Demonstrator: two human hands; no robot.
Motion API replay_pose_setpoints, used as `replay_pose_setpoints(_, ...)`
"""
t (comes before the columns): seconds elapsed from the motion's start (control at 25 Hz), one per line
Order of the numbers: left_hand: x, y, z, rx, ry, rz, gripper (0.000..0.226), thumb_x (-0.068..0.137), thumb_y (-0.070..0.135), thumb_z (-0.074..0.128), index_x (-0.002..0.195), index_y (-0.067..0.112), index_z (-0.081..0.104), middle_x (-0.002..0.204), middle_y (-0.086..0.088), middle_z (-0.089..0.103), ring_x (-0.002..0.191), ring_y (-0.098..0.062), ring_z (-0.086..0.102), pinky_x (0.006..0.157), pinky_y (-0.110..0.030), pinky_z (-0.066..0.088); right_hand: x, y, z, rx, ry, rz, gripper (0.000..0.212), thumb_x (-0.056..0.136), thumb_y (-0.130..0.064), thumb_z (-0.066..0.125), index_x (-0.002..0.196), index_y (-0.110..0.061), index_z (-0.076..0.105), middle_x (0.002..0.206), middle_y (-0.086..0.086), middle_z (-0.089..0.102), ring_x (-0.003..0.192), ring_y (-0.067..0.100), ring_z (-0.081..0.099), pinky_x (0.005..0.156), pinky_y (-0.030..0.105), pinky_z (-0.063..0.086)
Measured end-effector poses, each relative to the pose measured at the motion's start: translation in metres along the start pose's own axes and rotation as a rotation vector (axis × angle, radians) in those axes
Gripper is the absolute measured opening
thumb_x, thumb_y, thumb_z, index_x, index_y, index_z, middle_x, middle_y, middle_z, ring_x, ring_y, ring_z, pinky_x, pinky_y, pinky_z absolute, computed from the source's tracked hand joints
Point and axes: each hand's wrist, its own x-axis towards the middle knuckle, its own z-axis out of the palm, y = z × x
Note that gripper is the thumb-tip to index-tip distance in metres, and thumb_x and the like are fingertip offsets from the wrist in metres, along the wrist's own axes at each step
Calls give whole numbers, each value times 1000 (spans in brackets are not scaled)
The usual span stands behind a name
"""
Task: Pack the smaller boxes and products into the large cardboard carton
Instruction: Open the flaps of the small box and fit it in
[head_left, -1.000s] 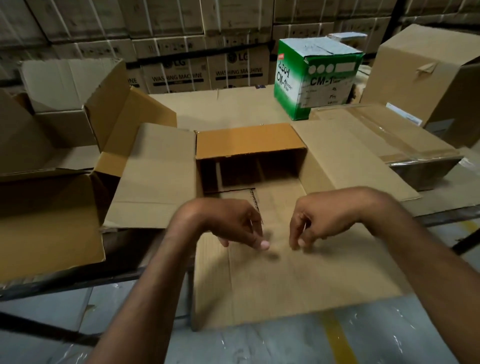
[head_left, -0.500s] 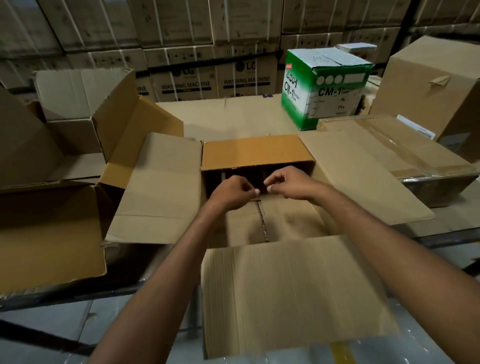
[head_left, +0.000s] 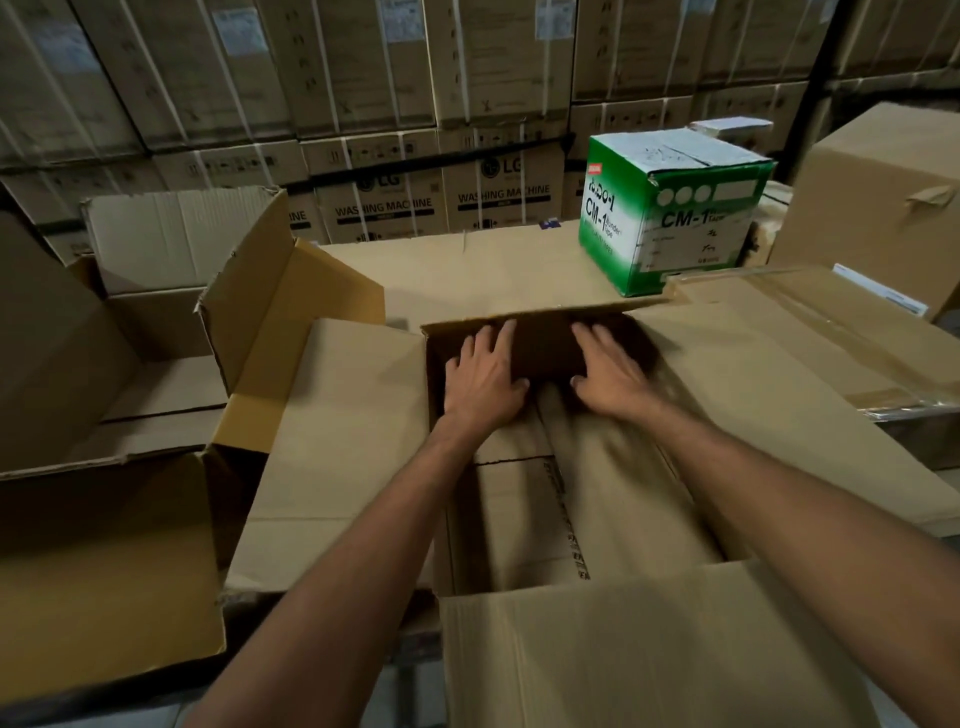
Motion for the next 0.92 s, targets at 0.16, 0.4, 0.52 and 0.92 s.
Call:
replay_pose_setpoints(0.16,47,-12,-15,22,28,24,94,96,41,65,164,30,1,172,-3,2,157,-31,6,122,-57,18,45,-3,-18,-68,72,-68,104,91,-16,68,165,-32,-5,174,3,-2,150,35,31,117,47,38)
replay_pose_setpoints(0.4,122,-48,0,99,-59,-87,94,97,51,60,164,28,-3,172,-5,1,158,-32,-2,123,-59,6,128,5,-9,-159,-48,-75,112,86,-11,70,165,-33,-6,173,-6,-10,158,29,9,123,56,25)
replay_pose_setpoints(0.52,140,-70,27,122,-123,-134,91,97,53,58,164,26,3,171,-4,13,157,-32,7,122,-62,7,153,15,10,-205,-138,-53,99,87,-15,68,166,-26,9,173,-3,9,157,27,14,123,52,22)
replay_pose_setpoints(0.92,103,-85,31,-11,-33,-258,78,94,44,64,159,24,25,161,-8,33,151,-32,23,120,-59,17,132,35,30,-232,-45,30,88,89,-27,69,163,-19,23,169,6,23,154,28,20,124,51,21)
